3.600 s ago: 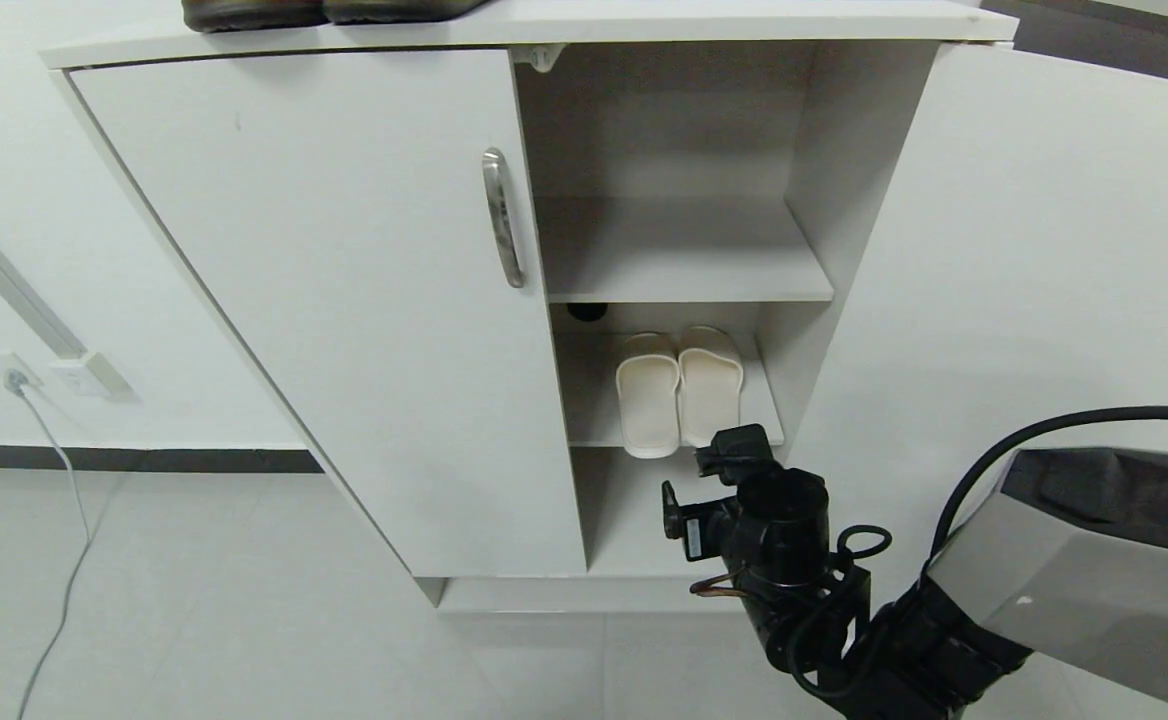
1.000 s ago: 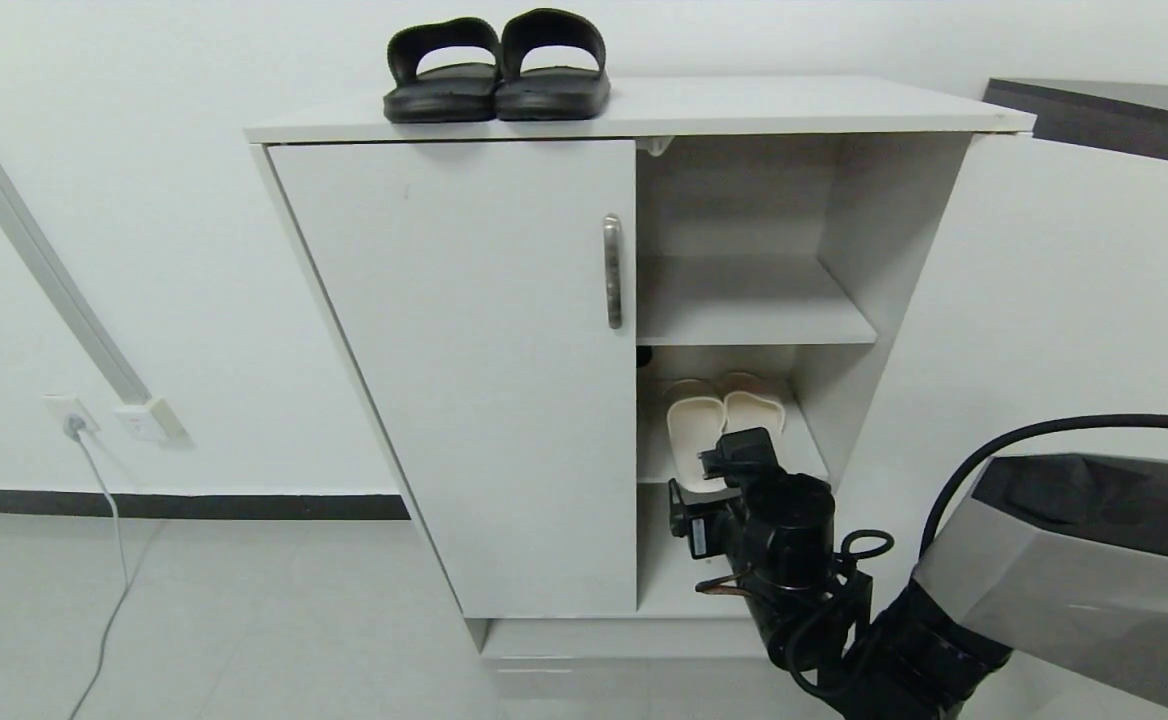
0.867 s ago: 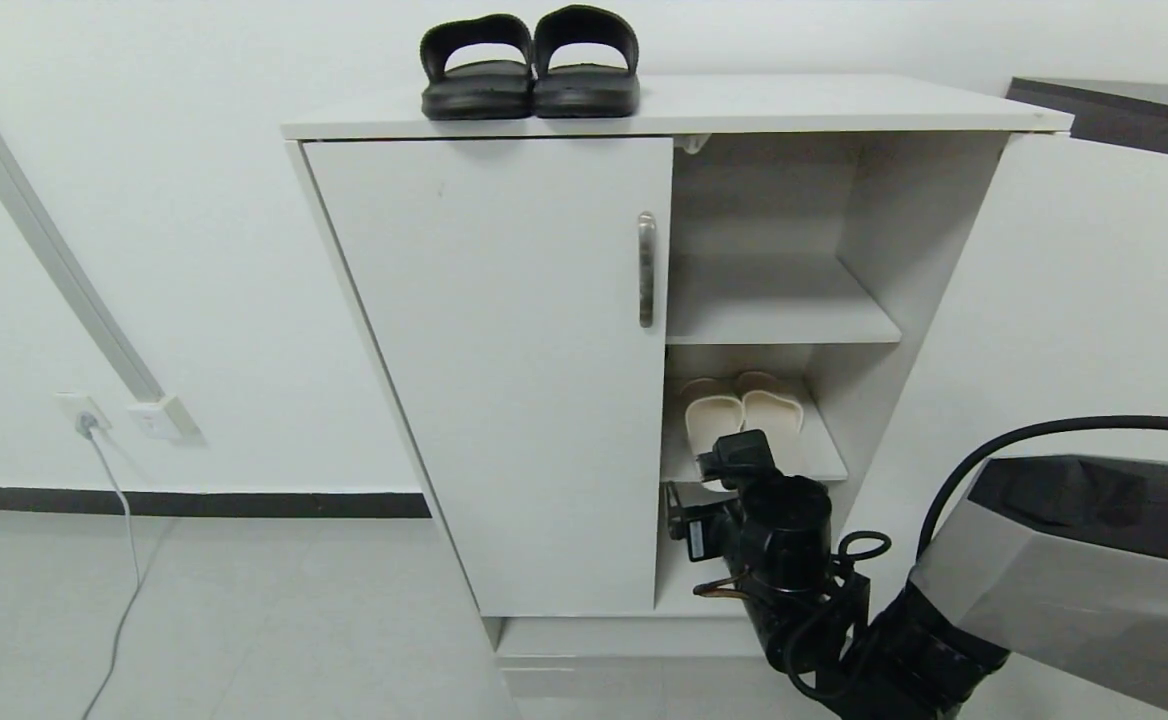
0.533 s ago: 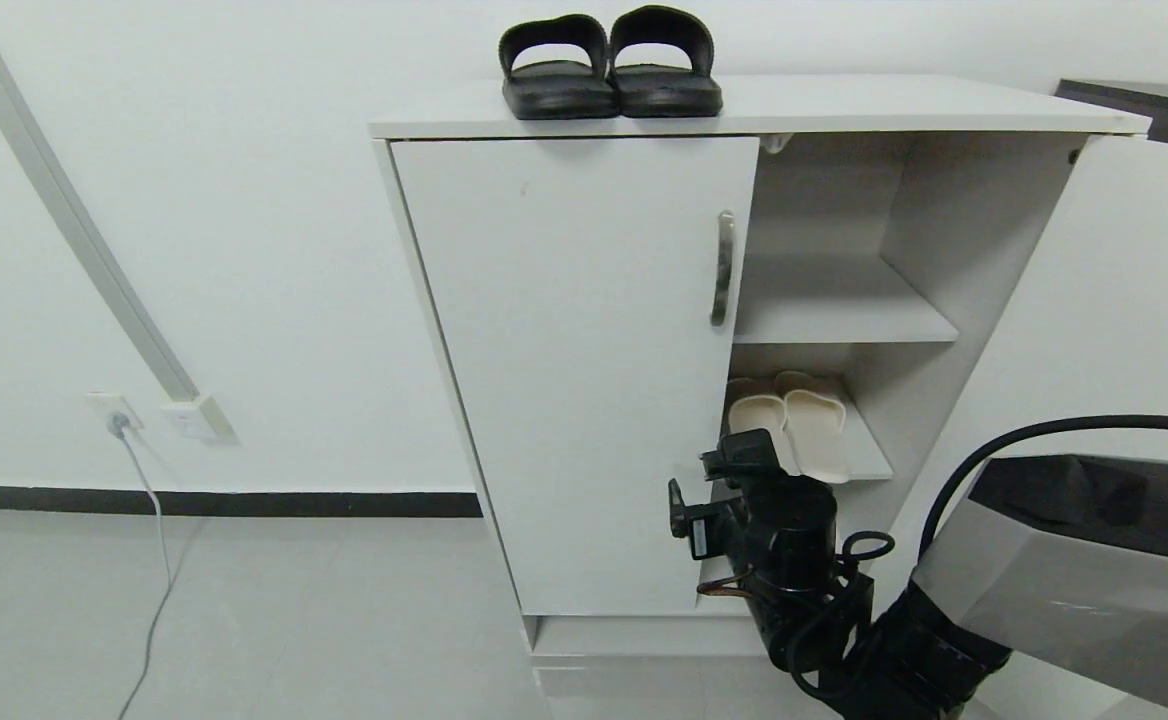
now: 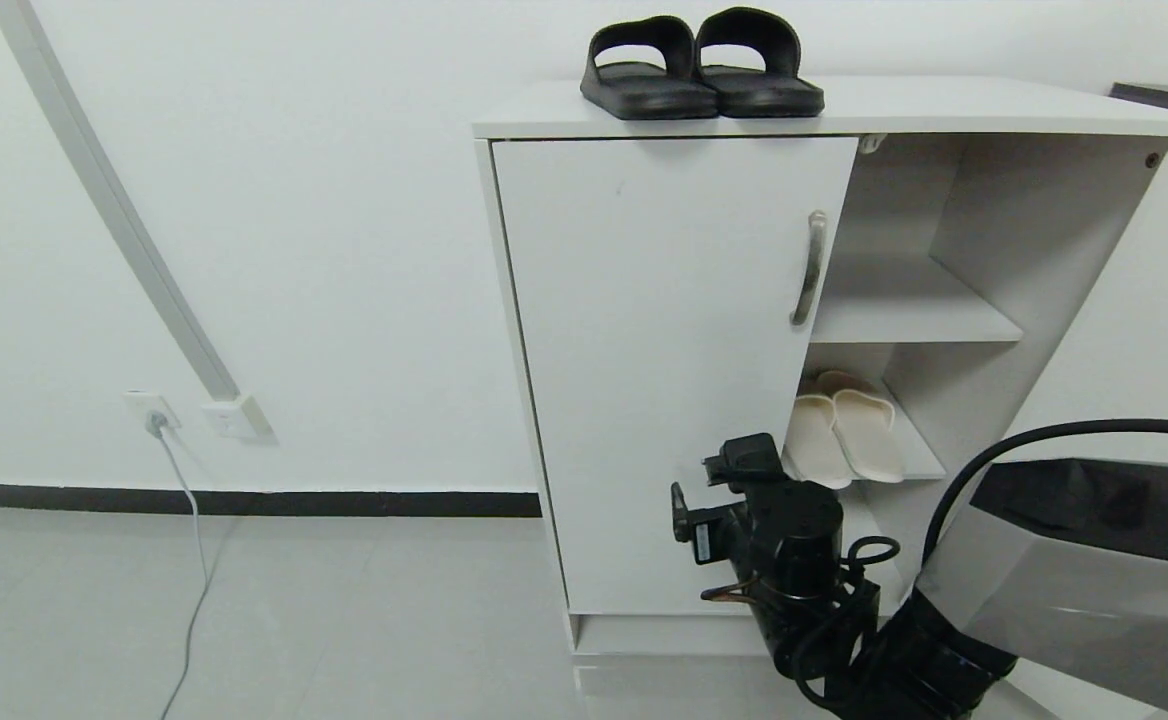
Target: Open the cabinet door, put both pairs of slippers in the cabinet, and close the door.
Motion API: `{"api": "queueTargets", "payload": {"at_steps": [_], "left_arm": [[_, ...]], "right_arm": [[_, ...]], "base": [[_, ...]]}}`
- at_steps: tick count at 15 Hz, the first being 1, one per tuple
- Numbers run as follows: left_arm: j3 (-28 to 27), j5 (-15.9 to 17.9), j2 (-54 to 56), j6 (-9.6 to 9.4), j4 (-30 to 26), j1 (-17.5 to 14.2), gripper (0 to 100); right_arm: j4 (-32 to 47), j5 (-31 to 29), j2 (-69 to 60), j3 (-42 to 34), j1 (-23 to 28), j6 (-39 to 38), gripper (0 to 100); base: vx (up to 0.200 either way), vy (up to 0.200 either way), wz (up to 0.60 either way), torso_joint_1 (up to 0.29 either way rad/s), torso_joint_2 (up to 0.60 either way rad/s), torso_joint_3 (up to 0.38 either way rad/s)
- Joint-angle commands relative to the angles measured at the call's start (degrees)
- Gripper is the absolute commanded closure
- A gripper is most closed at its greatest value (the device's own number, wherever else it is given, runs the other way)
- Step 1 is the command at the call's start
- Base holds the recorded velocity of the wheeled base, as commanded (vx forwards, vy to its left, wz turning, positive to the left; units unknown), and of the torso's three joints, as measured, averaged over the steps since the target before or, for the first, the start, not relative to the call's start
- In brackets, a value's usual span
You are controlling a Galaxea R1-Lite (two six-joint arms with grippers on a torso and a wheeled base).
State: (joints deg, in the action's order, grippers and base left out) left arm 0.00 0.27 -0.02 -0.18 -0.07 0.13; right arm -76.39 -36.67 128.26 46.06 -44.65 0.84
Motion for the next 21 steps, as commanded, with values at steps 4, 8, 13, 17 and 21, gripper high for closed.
{"api": "queueTargets", "payload": {"at_steps": [4, 8, 13, 17, 21], "left_arm": [[0.0, 0.0, -0.06, 0.01, -0.01, 0.04, 100], [0.0, 0.0, -0.06, 0.01, -0.01, 0.04, 100], [0.0, 0.0, -0.06, 0.01, -0.01, 0.04, 100], [0.0, 0.0, -0.06, 0.01, -0.01, 0.04, 100], [0.0, 0.0, -0.06, 0.01, -0.01, 0.04, 100]], "right_arm": [[-1.66, 0.19, -0.02, -1.93, -0.43, 0.13, 0], [-6.32, 0.63, -0.02, -3.43, -0.43, 2.32, 0], [-7.02, 0.63, -0.02, -4.22, -0.35, 2.32, 0], [-7.37, 0.63, -0.11, -4.48, -0.35, 2.32, 0], [-7.73, 0.63, -0.11, -4.48, -0.35, 2.41, 0]], "base": [[0.0, 0.0, 0.0, 0.0, 0.0, 0.0], [0.0, 0.0, 0.0, 0.0, 0.0, 0.0], [0.0, 0.0, 0.0, 0.0, 0.0, 0.0], [0.0, 0.0, 0.0, 0.0, 0.0, 0.0], [0.0, 0.0, 0.0, 0.001, -0.05, -0.081]]}}
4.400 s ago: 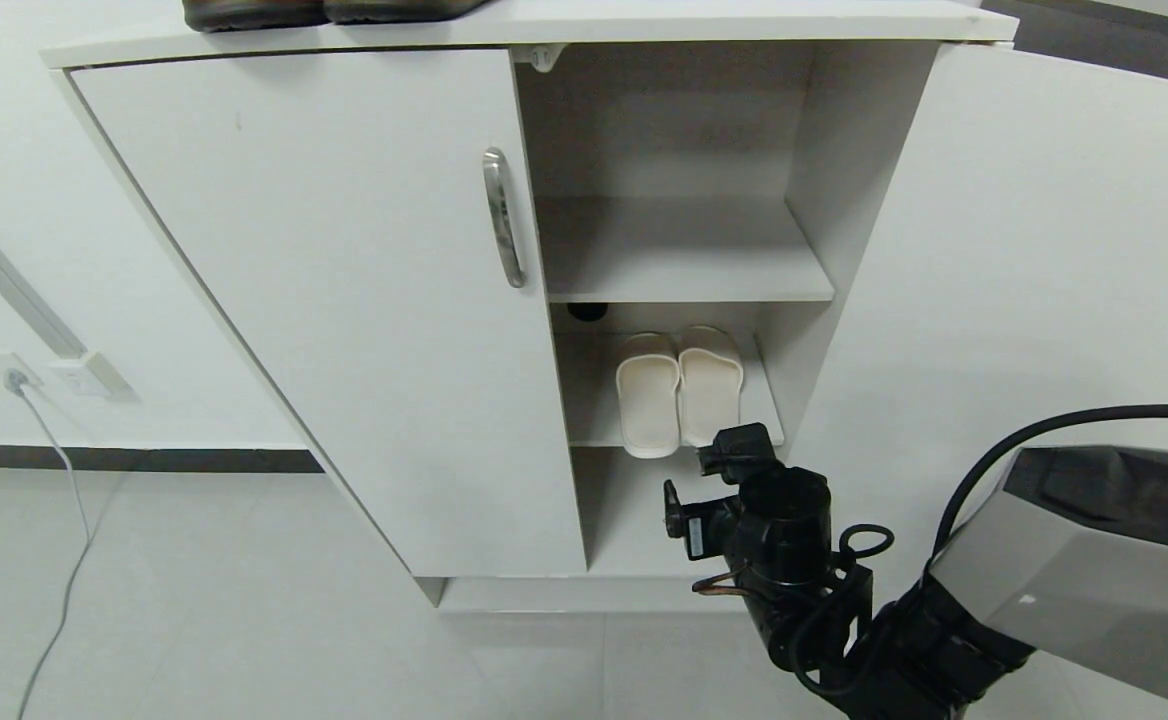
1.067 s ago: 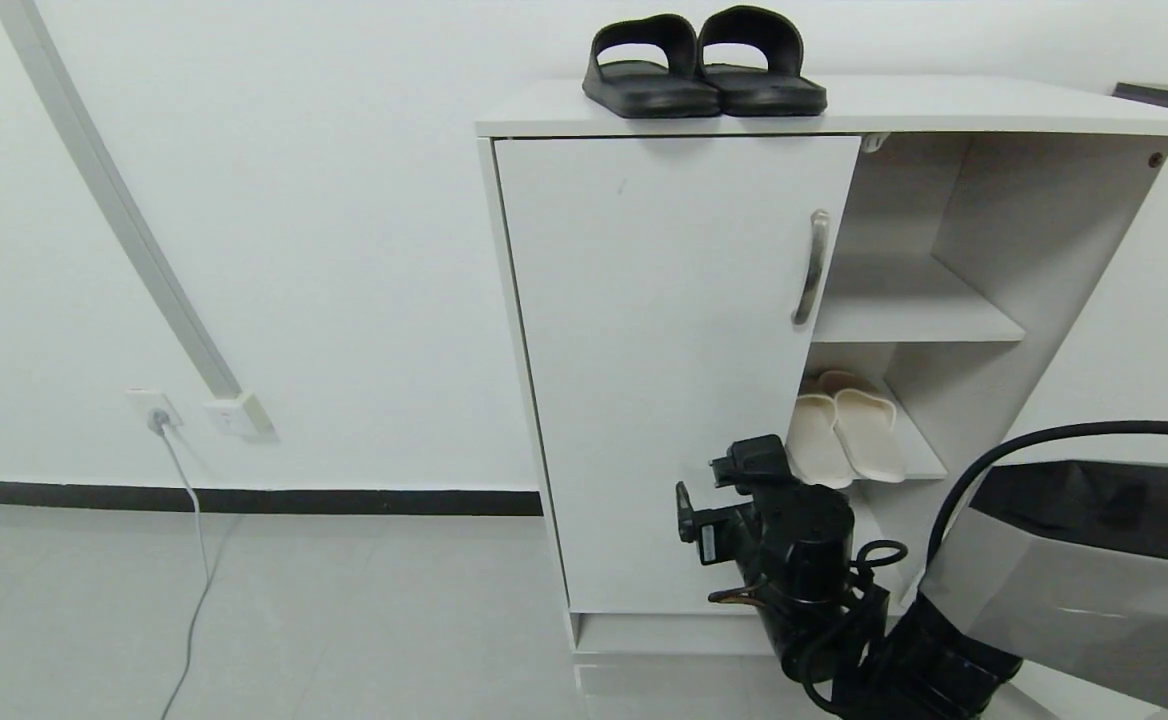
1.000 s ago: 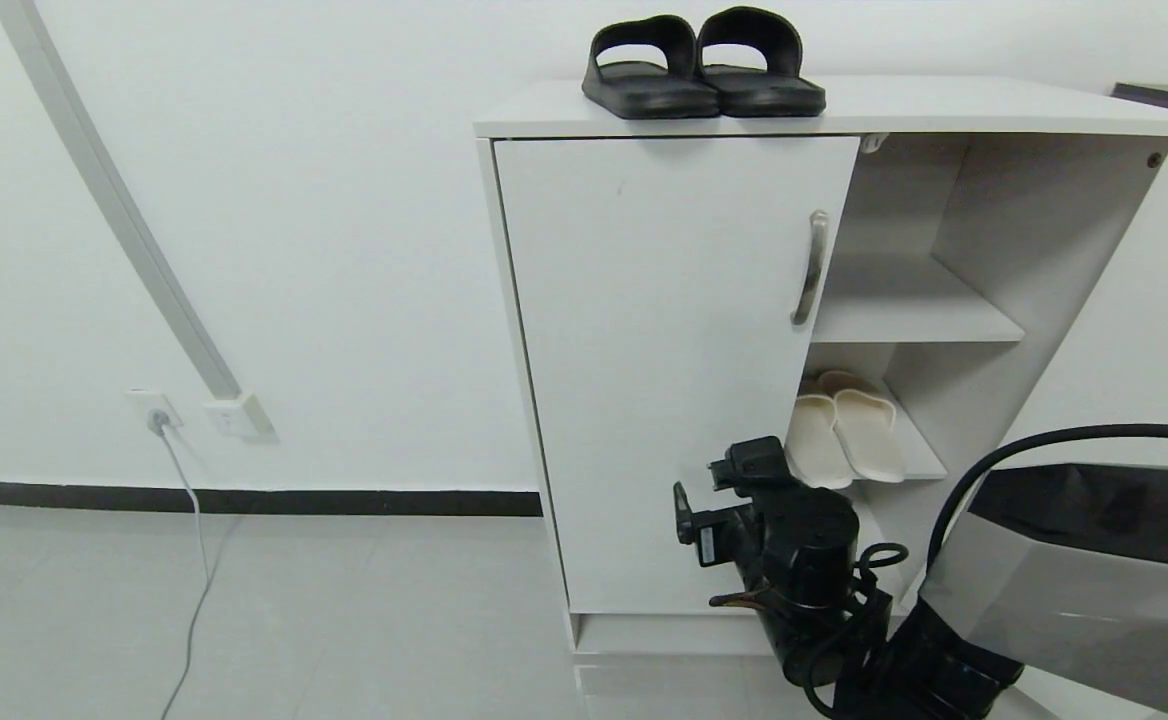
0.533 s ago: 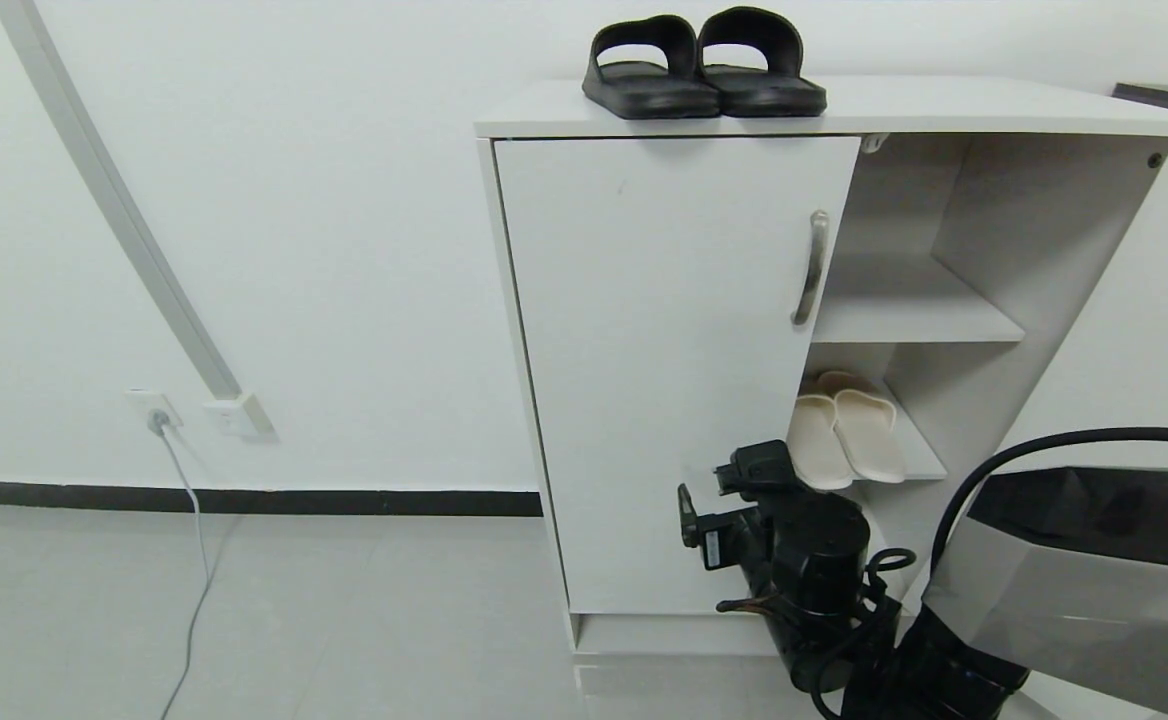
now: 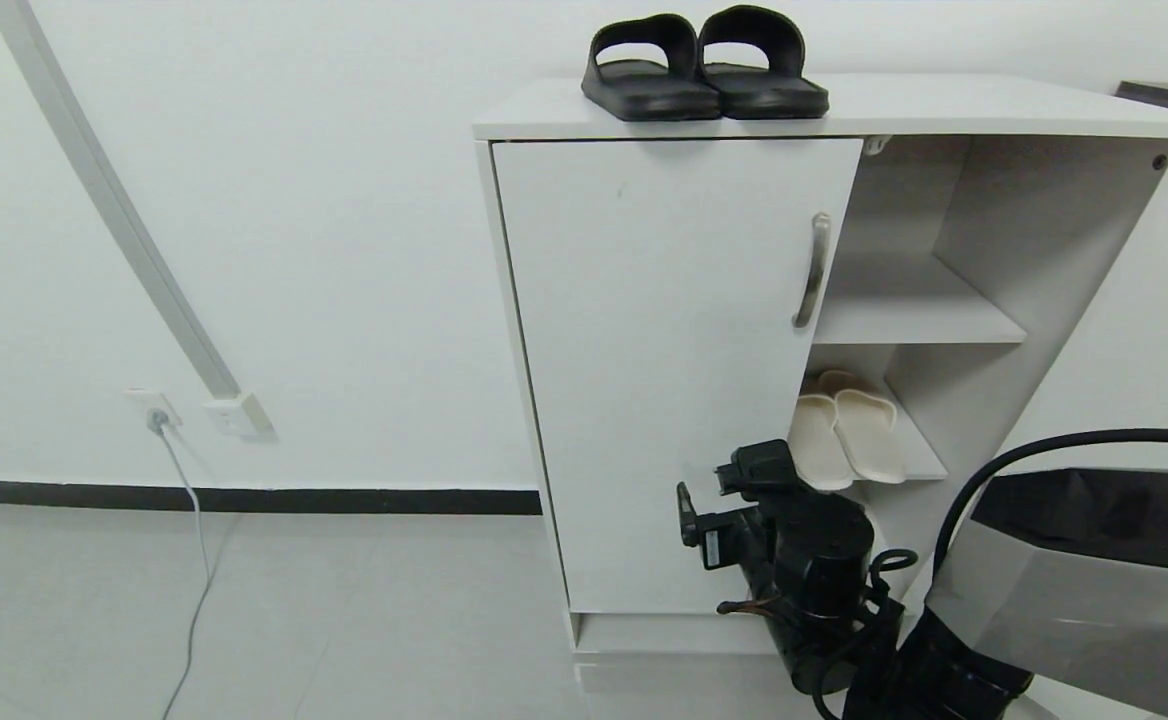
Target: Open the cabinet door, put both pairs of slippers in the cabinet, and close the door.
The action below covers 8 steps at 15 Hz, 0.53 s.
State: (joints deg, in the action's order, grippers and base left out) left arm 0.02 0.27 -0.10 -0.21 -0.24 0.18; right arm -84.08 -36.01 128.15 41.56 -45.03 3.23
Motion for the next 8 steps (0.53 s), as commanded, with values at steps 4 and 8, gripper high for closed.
{"api": "queueTargets", "payload": {"at_steps": [4, 8], "left_arm": [[-0.02, 0.0, 0.01, 0.03, 0.16, -0.01, 100], [-0.02, 0.0, 0.01, 0.03, 0.16, -0.01, 100]], "right_arm": [[-0.03, -0.02, -0.09, -0.16, 0.03, 0.02, 0], [-0.12, -0.02, -0.09, -0.25, -0.06, 0.02, 0]], "base": [[0.0, 0.0, 0.0, 0.022, -0.41, -0.343], [0.0, 0.0, 0.0, 0.101, -0.45, -0.35]]}}
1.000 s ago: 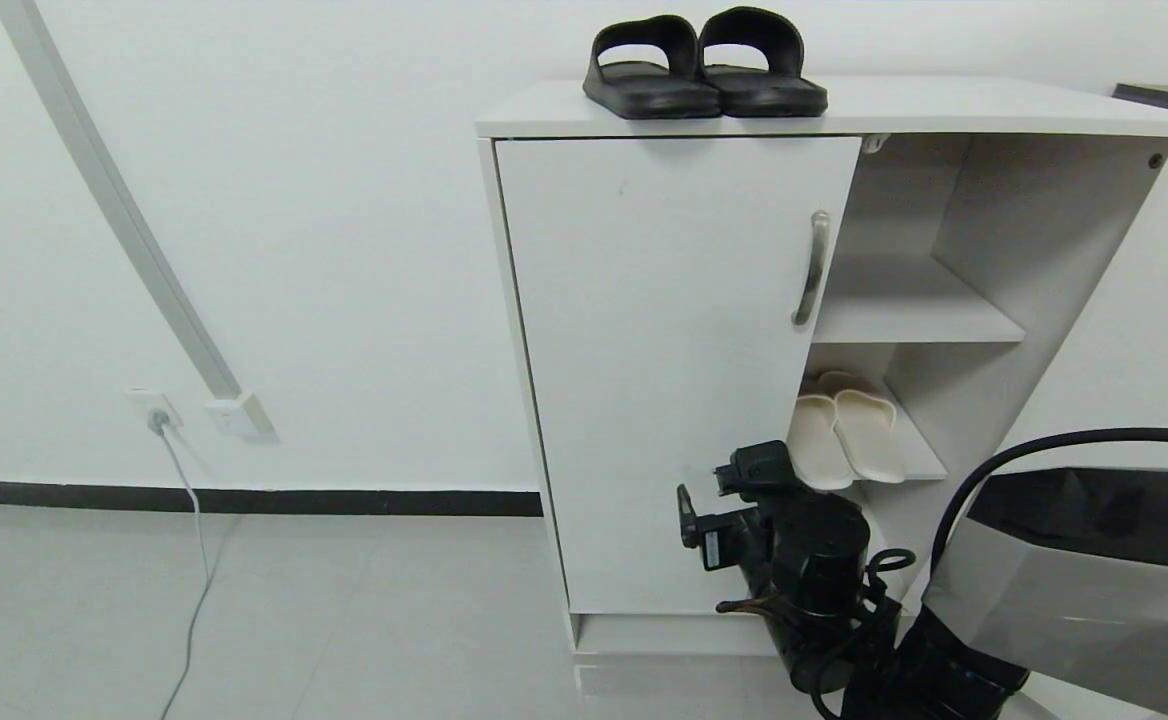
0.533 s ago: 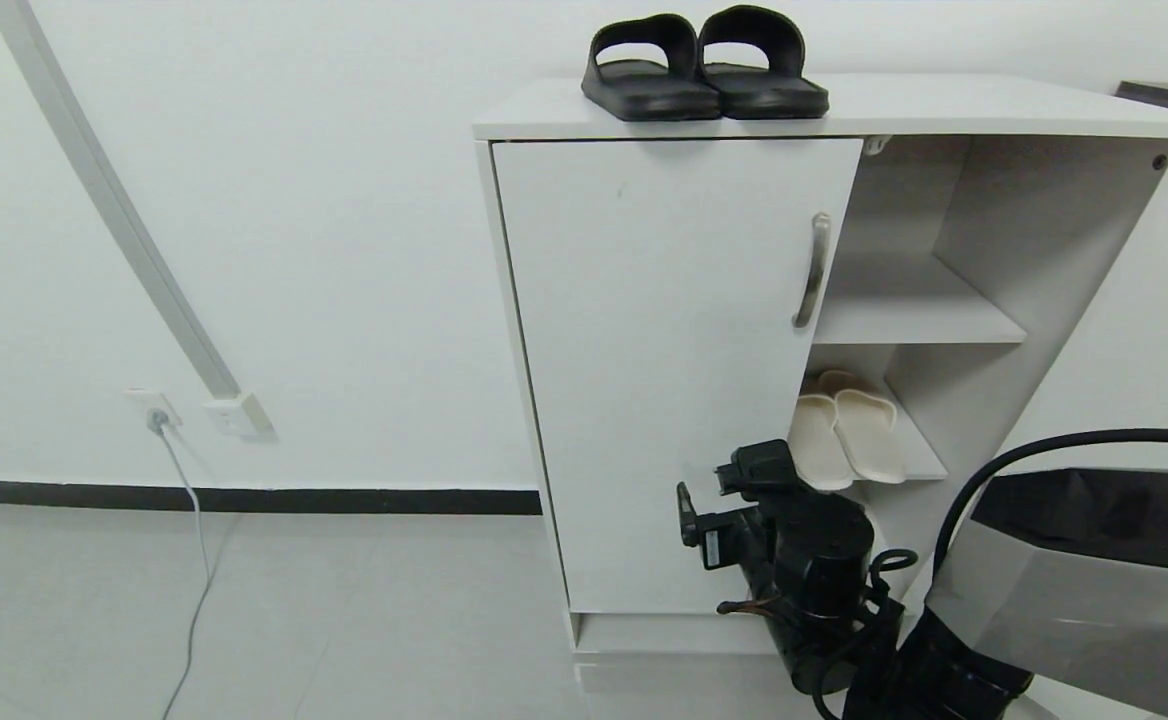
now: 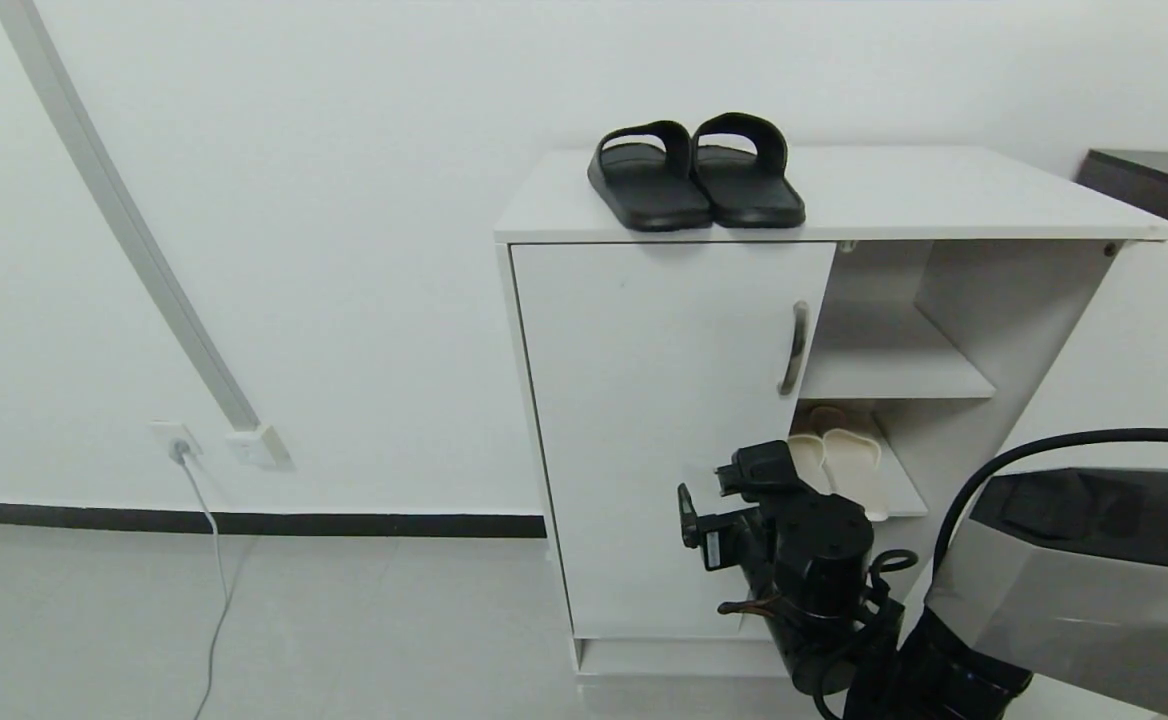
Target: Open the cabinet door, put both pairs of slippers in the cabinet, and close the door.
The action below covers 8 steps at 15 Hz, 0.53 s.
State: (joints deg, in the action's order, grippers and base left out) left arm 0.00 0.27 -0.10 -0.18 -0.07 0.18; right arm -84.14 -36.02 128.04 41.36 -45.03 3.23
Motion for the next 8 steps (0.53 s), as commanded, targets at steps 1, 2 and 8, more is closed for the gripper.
{"api": "queueTargets", "payload": {"at_steps": [1, 2, 8], "left_arm": [[0.0, 0.0, 0.01, 0.01, -0.01, -0.01, 100], [0.0, 0.0, 0.01, 0.01, -0.01, -0.01, 100], [0.0, 0.0, 0.01, 0.01, -0.01, -0.01, 100]], "right_arm": [[-0.06, -0.01, 0.02, 0.03, 0.03, 0.02, 0], [0.03, -0.01, 0.02, -0.05, 0.03, 0.02, 0], [0.03, -0.01, 0.02, 0.03, -0.06, 0.02, 0]], "base": [[0.0, 0.0, 0.0, 0.119, -0.46, -0.344], [0.0, 0.0, 0.0, 0.124, -0.46, -0.325], [0.0, 0.0, 0.0, 0.154, -0.48, -0.321]]}}
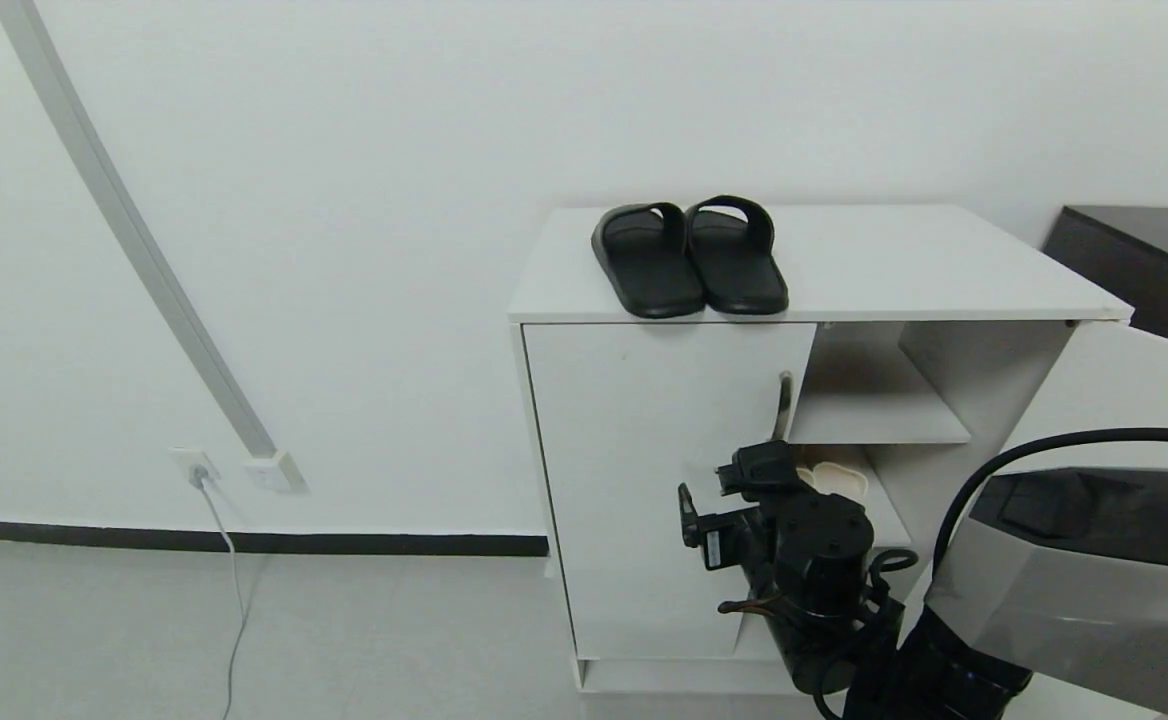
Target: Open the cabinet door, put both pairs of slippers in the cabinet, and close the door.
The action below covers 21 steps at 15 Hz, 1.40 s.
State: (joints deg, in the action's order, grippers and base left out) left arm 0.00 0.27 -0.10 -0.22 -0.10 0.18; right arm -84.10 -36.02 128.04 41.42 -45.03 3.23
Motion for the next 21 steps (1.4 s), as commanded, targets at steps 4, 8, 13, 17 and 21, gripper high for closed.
{"api": "queueTargets", "payload": {"at_steps": [4, 8, 13, 17, 21], "left_arm": [[0.0, 0.0, 0.01, 0.04, 0.01, -0.01, 100], [0.0, 0.0, 0.01, 0.04, 0.01, -0.01, 100], [0.0, 0.0, 0.01, 0.04, 0.01, -0.01, 100], [0.0, 0.0, 0.01, 0.04, 0.01, -0.01, 100], [0.0, 0.0, 0.01, 0.04, 0.01, -0.01, 100]], "right_arm": [[-0.01, -0.01, -1.12, -0.47, 0.03, 0.11, 0], [0.08, 0.16, -1.12, -0.47, -0.06, 0.11, 0], [0.08, 0.16, -1.21, -0.91, -0.06, 0.11, 0], [0.08, 0.43, -0.95, -0.99, 0.03, 0.02, 0], [0.08, 1.31, -0.95, -1.26, 0.21, 0.02, 0]], "base": [[0.0, 0.0, 0.0, 0.188, -0.51, -0.312], [0.0, 0.0, 0.0, 0.221, -0.53, -0.315], [0.0, 0.0, 0.0, 0.247, -0.57, -0.332], [0.0, 0.0, 0.0, 0.245, -0.53, -0.303], [0.0, 0.0, 0.0, 0.184, -0.39, -0.217]]}}
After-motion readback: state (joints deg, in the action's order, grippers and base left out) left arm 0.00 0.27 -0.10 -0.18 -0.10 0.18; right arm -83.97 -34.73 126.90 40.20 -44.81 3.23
